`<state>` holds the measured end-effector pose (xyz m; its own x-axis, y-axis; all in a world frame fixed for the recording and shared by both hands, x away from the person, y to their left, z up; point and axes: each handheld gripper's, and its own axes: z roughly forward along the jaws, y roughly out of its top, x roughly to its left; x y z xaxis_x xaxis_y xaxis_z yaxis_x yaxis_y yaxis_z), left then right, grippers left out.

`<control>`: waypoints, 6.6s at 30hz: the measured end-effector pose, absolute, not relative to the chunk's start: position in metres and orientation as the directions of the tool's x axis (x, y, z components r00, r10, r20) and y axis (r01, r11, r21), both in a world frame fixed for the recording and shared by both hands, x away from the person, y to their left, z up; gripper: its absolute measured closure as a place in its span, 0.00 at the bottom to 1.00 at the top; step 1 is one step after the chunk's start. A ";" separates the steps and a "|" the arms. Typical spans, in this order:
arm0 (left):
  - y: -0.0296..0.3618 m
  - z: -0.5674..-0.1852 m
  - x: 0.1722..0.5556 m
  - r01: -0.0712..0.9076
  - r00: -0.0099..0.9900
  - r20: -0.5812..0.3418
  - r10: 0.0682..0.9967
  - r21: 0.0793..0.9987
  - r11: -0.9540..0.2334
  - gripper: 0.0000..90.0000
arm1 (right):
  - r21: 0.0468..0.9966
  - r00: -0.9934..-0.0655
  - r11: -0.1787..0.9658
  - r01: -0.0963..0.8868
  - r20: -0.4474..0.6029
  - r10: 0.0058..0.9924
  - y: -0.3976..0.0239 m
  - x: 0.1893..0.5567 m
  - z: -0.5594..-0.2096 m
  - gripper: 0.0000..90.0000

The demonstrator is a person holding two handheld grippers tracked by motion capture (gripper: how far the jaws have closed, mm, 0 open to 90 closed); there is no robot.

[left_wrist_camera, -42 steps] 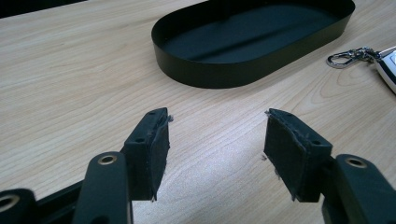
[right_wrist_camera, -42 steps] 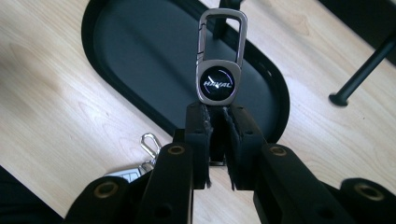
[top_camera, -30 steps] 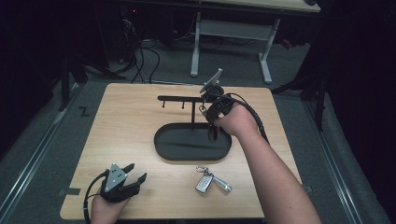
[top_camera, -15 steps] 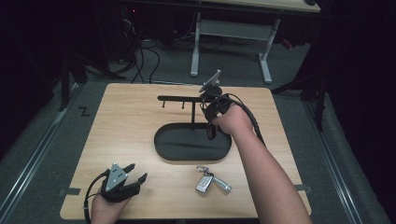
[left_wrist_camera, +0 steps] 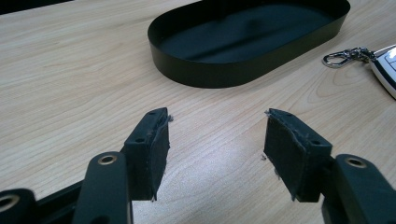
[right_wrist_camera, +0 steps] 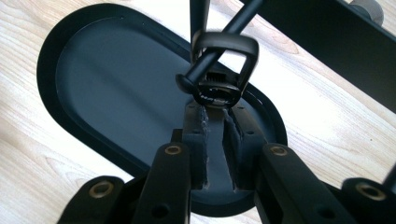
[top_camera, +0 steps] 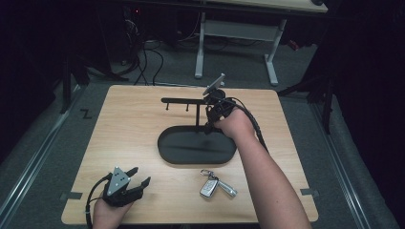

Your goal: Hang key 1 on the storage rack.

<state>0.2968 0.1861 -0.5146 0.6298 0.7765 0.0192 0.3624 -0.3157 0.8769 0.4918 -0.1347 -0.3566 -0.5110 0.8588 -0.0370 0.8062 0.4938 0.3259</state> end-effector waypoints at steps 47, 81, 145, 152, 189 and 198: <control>0.179 -0.518 0.299 0.367 0.645 0.036 0.763 0.861 -0.351 0.46 | 0.289 -0.588 0.565 0.773 -0.008 0.809 -0.176 0.383 -0.436 0.65; 0.179 -0.518 0.300 0.360 0.656 0.037 0.754 0.862 -0.356 0.46 | 0.183 -0.649 0.640 0.747 -0.014 0.761 -0.120 0.390 -0.492 0.59; 0.175 -0.519 0.299 0.353 0.676 0.044 0.736 0.857 -0.375 0.46 | 0.270 -0.723 0.695 0.666 0.007 0.690 -0.133 0.369 -0.467 0.94; 0.174 -0.519 0.299 0.350 0.678 0.048 0.734 0.856 -0.380 0.46 | 0.273 -0.680 0.650 0.709 0.021 0.733 -0.152 0.371 -0.451 0.94; 0.173 -0.520 0.299 0.346 0.681 0.053 0.730 0.856 -0.385 0.46 | 0.297 -0.564 0.550 0.780 -0.044 0.825 -0.235 0.368 -0.398 0.94; 0.173 -0.520 0.299 0.347 0.681 0.053 0.730 0.855 -0.385 0.46 | 0.313 -0.540 0.527 0.790 -0.052 0.840 -0.245 0.368 -0.386 0.94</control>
<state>0.2987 0.1726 -0.5205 0.6810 0.7304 0.0527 0.3472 -0.3853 0.8550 0.3682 -0.2454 -0.3856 -0.5400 0.8401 -0.0521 0.7900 0.5272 0.3131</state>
